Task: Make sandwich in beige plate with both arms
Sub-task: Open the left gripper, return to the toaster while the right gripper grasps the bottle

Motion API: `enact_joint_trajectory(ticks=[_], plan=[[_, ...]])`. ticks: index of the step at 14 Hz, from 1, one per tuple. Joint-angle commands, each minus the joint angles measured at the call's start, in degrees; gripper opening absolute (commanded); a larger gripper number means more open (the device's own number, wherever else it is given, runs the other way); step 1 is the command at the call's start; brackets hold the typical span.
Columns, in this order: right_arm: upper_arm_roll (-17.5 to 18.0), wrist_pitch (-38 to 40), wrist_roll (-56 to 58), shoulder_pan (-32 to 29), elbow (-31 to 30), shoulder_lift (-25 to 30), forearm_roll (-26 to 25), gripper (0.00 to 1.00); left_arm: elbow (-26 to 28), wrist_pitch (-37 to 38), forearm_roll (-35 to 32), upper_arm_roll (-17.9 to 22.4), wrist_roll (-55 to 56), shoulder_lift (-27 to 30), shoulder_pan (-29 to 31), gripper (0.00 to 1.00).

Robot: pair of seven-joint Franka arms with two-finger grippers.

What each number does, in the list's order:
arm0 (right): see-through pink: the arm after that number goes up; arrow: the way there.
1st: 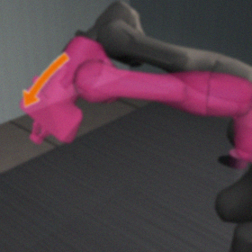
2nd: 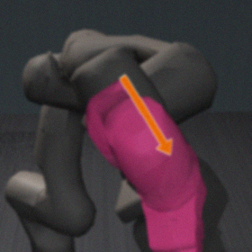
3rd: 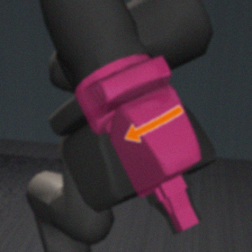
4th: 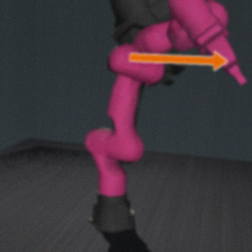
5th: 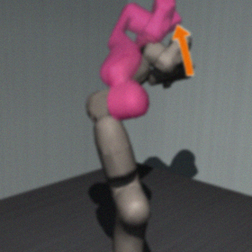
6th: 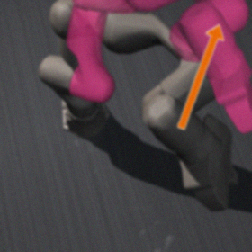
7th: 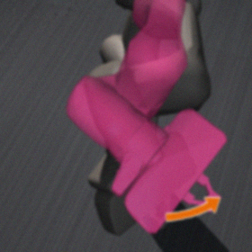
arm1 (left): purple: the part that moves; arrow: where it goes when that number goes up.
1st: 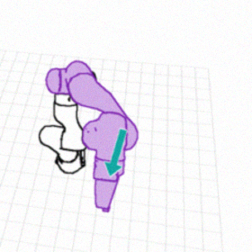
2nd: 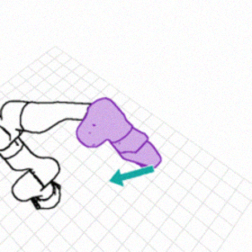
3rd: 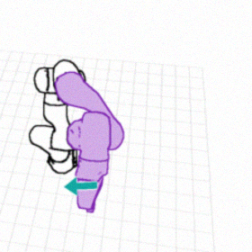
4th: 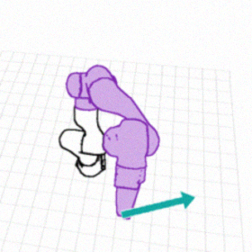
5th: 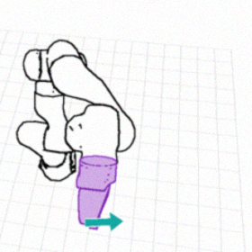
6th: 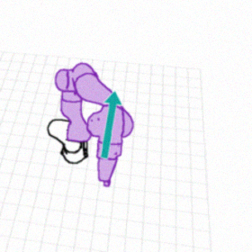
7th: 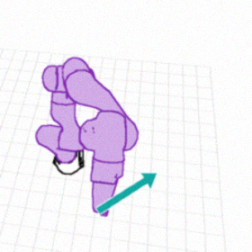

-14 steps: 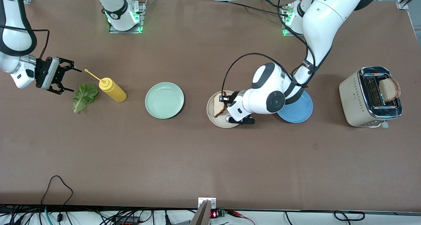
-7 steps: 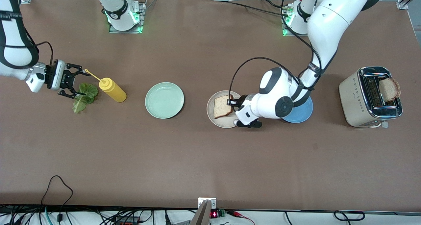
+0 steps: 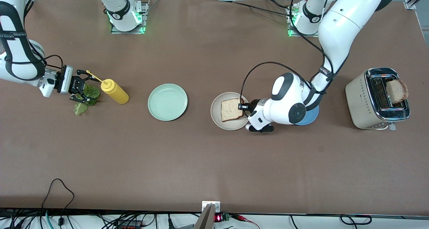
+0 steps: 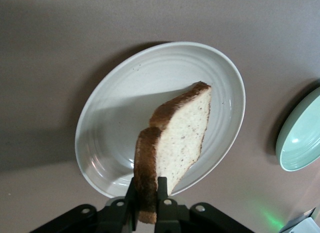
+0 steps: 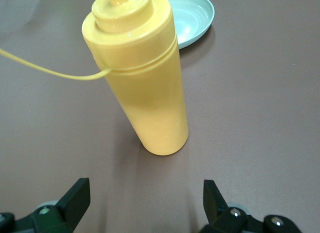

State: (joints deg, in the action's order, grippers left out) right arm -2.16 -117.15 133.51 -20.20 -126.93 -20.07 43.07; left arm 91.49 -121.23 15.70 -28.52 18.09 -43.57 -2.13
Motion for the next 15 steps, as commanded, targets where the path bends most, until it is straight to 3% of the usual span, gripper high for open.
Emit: enact_joint_trajectory(ticks=[1,6,10,13,15], plan=[[0.8,0.3,2.1,-0.6,0.1,-0.3,2.8,1.0,0.4,-0.3,1.4,-0.3,-1.5,0.1,0.3,0.99],[1.9,5.0,6.4,-0.7,0.2,-1.2,9.7,1.0,-0.2,0.2,1.3,-1.0,-0.7,1.2,0.5,1.0],[2.0,8.3,10.2,-0.8,0.2,-3.0,13.8,1.0,-0.8,5.7,1.0,0.6,0.2,8.0,1.7,1.0],[2.0,8.3,11.0,-0.8,0.2,-4.1,13.9,1.0,-1.0,9.9,0.8,1.0,0.0,10.4,8.9,1.0],[2.0,8.3,11.3,-0.8,0.2,-4.4,14.7,1.0,-1.8,12.6,-3.2,1.1,-0.1,10.5,13.0,1.0]])
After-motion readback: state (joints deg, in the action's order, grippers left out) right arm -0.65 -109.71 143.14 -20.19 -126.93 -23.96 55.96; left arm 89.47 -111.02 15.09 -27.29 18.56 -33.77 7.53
